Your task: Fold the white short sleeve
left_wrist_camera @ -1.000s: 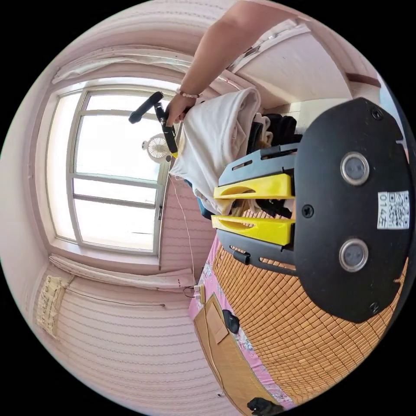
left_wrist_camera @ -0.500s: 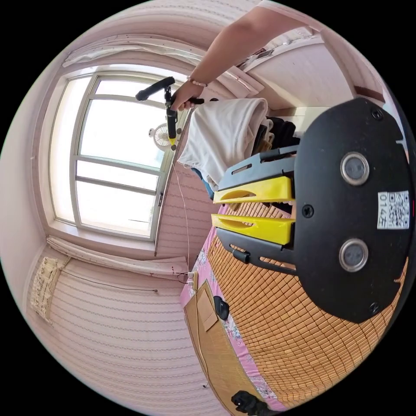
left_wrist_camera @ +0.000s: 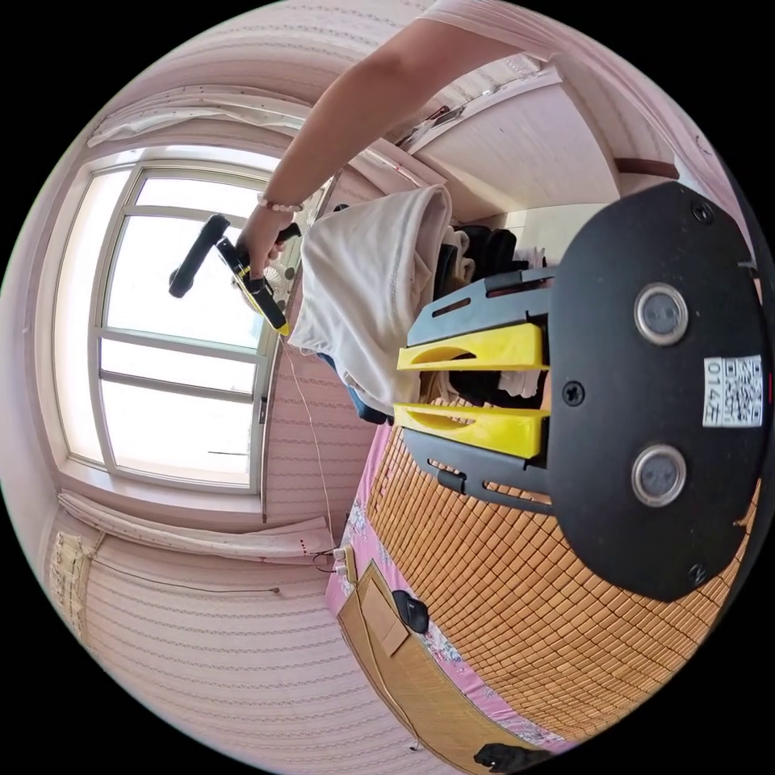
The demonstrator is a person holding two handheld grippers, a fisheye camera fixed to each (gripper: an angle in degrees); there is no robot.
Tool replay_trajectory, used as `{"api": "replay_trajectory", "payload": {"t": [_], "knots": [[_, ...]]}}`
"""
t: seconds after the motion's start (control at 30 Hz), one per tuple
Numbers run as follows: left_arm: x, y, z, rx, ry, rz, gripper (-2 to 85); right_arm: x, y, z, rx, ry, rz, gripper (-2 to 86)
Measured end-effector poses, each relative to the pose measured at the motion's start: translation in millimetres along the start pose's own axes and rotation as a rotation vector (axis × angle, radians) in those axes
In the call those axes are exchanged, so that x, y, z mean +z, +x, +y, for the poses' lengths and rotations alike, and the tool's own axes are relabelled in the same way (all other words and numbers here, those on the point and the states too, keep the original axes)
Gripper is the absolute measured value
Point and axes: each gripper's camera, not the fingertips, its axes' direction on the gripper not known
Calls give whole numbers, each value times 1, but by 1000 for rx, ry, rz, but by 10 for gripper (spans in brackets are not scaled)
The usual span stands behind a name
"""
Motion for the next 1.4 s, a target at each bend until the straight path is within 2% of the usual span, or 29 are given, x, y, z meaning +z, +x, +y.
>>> {"api": "replay_trajectory", "payload": {"t": [0.17,0.3,0.43,0.63,0.73,0.8,0.83,0.9,1.1,1.2,1.27,1.33,1.4], "knots": [[4,3,-1,35,11,-7,66,10,-2,-9,39,20,-21,138],[6,-2,-3,11,18,-6,56,32,-18,-10,-35,-65,31,23],[3,-6,-3,-4,41,7,51,8,-15,-6,-14,51,19,-6],[0,-3,-3,11,28,14,51,3,-13,-7,28,105,-54,20],[-2,1,-1,48,22,-13,55,28,-29,-13,-23,-18,-31,81],[-1,2,0,55,9,-14,57,36,-39,-16,-59,-77,-30,70],[-1,2,1,52,5,-10,58,33,-45,-15,-72,-64,-9,28],[-4,1,2,50,10,-3,59,22,-50,-13,-70,-10,46,1],[-15,-5,3,21,33,-27,58,-7,-46,-15,26,70,22,-8],[-15,-11,6,5,3,-59,59,2,-55,-14,70,84,72,-4],[-17,-16,12,-5,-40,-61,62,19,-65,-14,64,22,127,4],[-30,-19,21,-11,-32,-60,64,39,-78,-13,40,-87,185,58],[-53,-22,35,-2,0,-70,65,30,-84,-9,48,-53,222,100]]}}
